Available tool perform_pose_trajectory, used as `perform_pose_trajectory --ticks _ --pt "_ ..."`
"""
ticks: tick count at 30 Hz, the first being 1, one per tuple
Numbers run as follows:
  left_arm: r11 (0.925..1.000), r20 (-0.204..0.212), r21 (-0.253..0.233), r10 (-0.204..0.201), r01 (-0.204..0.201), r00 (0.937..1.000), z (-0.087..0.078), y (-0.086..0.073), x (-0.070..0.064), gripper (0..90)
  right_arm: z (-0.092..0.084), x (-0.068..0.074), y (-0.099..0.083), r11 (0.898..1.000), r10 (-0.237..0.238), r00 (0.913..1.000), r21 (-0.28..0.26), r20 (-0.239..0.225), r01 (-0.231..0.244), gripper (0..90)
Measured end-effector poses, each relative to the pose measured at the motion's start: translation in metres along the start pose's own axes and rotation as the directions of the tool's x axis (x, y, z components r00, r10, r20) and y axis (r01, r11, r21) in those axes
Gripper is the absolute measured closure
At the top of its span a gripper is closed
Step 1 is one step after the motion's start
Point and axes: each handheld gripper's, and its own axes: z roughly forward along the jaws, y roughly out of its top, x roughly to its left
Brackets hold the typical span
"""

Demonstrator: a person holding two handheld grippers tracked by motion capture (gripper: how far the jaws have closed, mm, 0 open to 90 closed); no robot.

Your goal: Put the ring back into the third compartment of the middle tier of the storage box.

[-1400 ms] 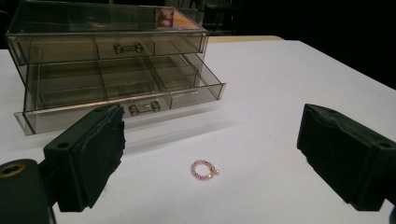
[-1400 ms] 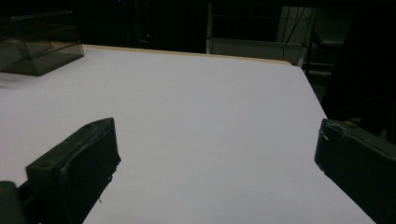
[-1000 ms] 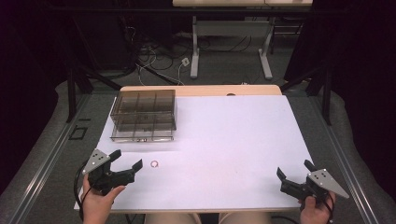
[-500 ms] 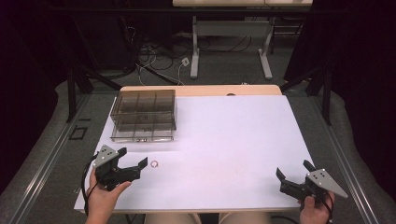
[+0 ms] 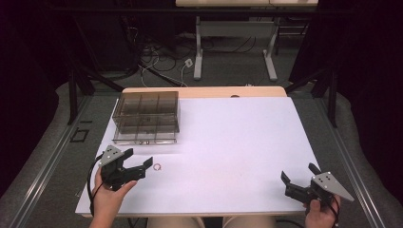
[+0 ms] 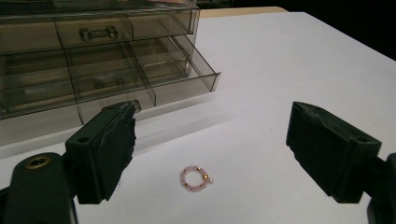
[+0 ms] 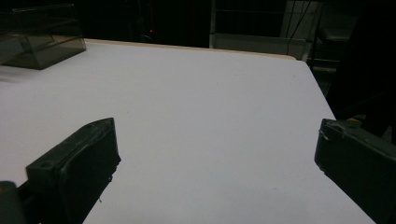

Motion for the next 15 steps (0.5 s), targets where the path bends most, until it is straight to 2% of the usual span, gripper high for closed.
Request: perform_pose_trajectory --ticks 15 --pt "0.9994 -0.021 0.029 -0.02 0.021 0.9996 0.0104 -0.0037 0.0055 19.7 0.0001 -0.0003 -0.0006 1.0 -0.002 1.0 0.008 0.002 0.002 0.0"
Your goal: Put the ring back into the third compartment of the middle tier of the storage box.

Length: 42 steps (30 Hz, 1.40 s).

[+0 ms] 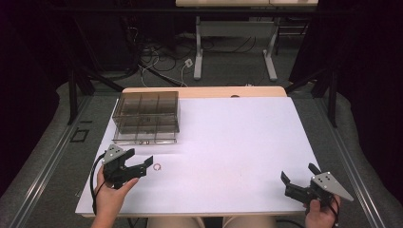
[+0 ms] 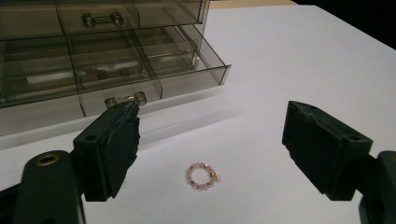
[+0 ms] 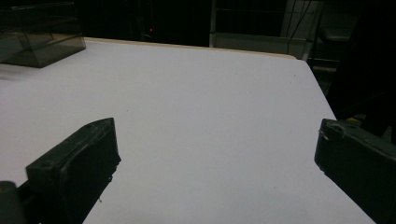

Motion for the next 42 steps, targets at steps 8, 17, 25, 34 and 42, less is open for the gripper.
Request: perform_pose_trajectory --ticks 8,17,25,34,42 --pt "0.9994 -0.001 0.025 -0.024 0.024 0.9997 0.006 -0.003 0.005 22.2 0.001 0.0 0.0 1.0 0.002 1.0 -0.002 -0.002 -0.002 0.0" --pt "0.9982 -0.007 0.054 -0.025 0.026 0.9997 0.016 -0.006 0.005 24.5 0.001 0.0 -0.001 1.0 -0.004 1.0 0.008 -0.001 0.004 0.0" --pt "0.9965 -0.025 0.082 -0.01 0.012 0.9996 0.024 -0.009 0.005 28.3 0.001 -0.001 -0.002 1.0 -0.002 1.0 0.001 -0.004 0.002 0.0" --pt "0.9944 -0.031 0.106 0.001 0.003 0.9995 0.031 -0.011 0.003 31.4 0.001 0.0 -0.002 1.0 0.0 1.0 0.005 -0.001 0.0 0.0" --pt "0.9888 -0.052 0.146 0.039 -0.031 0.9979 0.038 -0.01 0.0 34.0 0.001 0.0 -0.002 1.0 0.001 1.0 0.008 -0.003 -0.001 0.0"
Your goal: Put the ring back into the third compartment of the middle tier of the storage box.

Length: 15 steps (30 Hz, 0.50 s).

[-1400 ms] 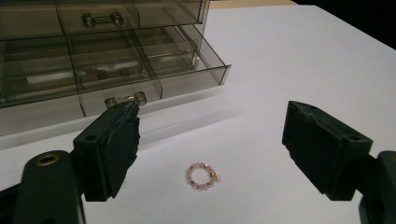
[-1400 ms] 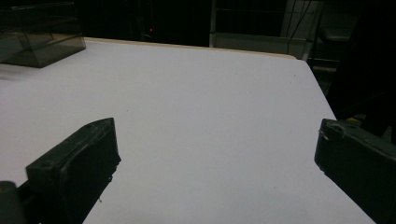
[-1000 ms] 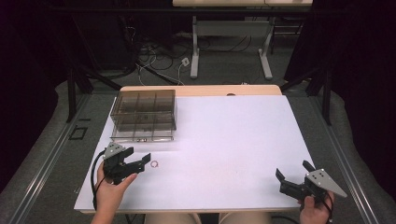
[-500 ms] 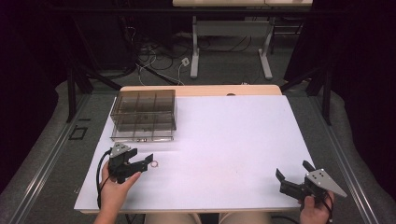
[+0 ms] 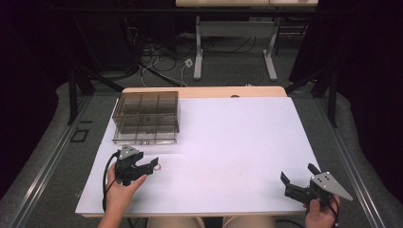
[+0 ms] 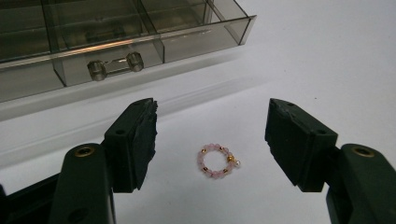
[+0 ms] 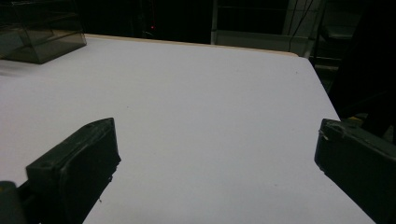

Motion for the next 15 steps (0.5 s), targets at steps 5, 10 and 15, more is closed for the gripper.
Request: perform_pose_trajectory --ticks 5,10,15 --pt "0.9992 0.003 0.04 0.006 -0.006 1.0 0.006 0.0 -0.001 35.5 0.0 0.0 0.0 1.0 -0.001 1.0 -0.002 -0.001 0.001 0.0" --pt "0.9986 0.002 0.051 -0.016 0.016 0.9999 0.011 0.0 -0.002 37.9 0.0 -0.001 -0.001 1.0 -0.005 1.0 0.008 -0.002 0.006 0.0" --pt "0.9969 0.004 0.067 -0.042 0.041 0.9991 0.013 0.002 -0.001 40.1 0.001 0.0 -0.001 1.0 0.001 1.0 0.005 -0.003 -0.001 0.0"
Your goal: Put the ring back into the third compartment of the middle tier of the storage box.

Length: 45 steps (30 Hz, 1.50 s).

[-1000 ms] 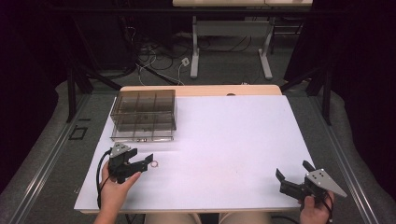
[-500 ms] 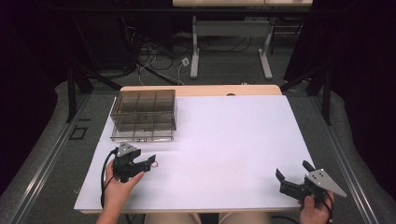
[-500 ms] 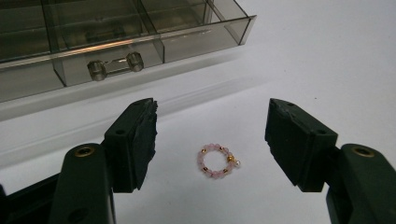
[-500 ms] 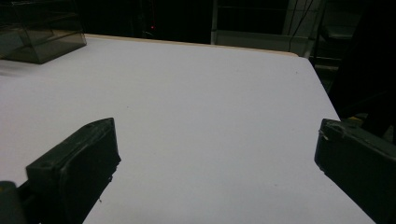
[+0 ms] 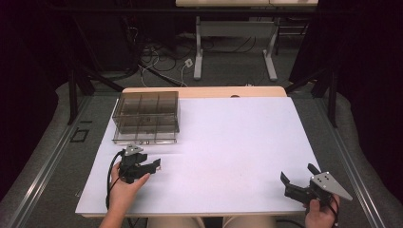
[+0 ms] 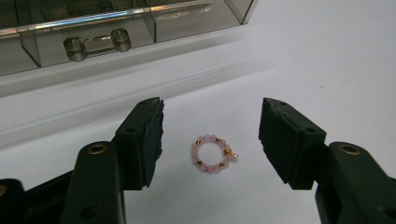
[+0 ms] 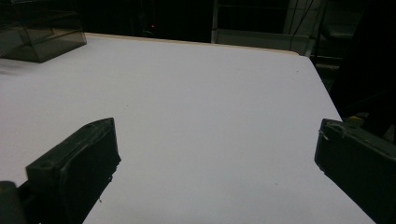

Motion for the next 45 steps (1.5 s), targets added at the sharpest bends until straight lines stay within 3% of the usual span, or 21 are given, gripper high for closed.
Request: perform_pose_trajectory --ticks 13,17,19,29,45 --pt "0.9969 -0.015 0.077 -0.016 0.017 0.9997 0.005 0.003 0.0 46.6 0.001 -0.001 -0.001 1.0 0.004 1.0 0.001 -0.001 -0.004 0.0" --pt "0.9958 -0.009 0.085 -0.034 0.035 0.9994 0.008 0.003 0.0 51.5 0.001 -0.001 -0.001 1.0 0.003 1.0 0.002 -0.003 -0.003 0.0" --pt "0.9906 -0.003 0.115 -0.074 0.074 0.9973 0.008 0.004 0.0 53.4 0.001 -0.001 -0.001 1.0 0.005 1.0 0.0 -0.002 -0.005 0.0" --pt "0.9839 -0.015 0.14 -0.111 0.112 0.9938 0.011 0.005 0.001 59.0 0.001 -0.001 -0.001 1.0 0.008 1.0 0.004 0.0 -0.008 0.1" --pt "0.9771 -0.004 0.182 -0.111 0.11 0.9938 0.016 0.004 0.005 72.8 0.001 -0.002 -0.001 1.0 0.005 1.0 0.01 0.001 -0.005 0.1"
